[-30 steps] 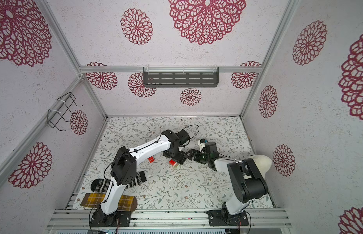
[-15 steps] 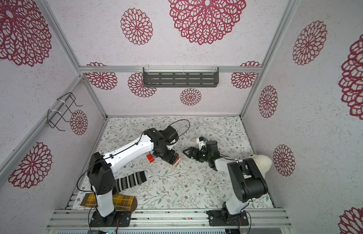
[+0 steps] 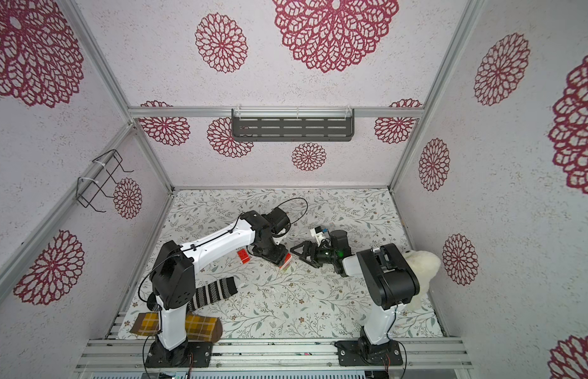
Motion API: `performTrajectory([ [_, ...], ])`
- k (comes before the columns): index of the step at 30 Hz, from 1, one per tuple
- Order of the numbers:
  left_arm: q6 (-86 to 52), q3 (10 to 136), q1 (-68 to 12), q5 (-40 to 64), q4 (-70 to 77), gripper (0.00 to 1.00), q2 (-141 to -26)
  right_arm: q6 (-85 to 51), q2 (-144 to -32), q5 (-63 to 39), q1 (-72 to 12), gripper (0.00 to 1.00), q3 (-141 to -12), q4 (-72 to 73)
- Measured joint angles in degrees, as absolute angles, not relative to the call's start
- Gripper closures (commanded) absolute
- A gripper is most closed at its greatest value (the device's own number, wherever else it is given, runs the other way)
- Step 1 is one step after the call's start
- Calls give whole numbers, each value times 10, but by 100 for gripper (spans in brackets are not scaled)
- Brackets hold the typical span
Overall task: Assemble an ice cream with lego
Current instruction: Assemble the lego brick with the lego brick.
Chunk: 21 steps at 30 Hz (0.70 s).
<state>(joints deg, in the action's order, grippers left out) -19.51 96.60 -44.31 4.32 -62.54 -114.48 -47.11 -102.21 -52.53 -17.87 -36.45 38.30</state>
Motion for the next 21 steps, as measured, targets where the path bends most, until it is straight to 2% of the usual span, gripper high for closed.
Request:
performTrajectory([
  [5,-195,966,-448,45,-622,34,-1151,-481,-1036,-534,-188,8,-368,388],
  [12,-190,966,-450,42,-620,49,-1157,-517,-1058,-557,-196,9,-373,442],
  [16,-190,967,-451,43,-619,49,-1167,-532,-1066,-564,-197,10,-374,462],
  [21,-190,967,-454,43,-618,44,-1178,-541,-1082,-572,-201,13,-383,473],
])
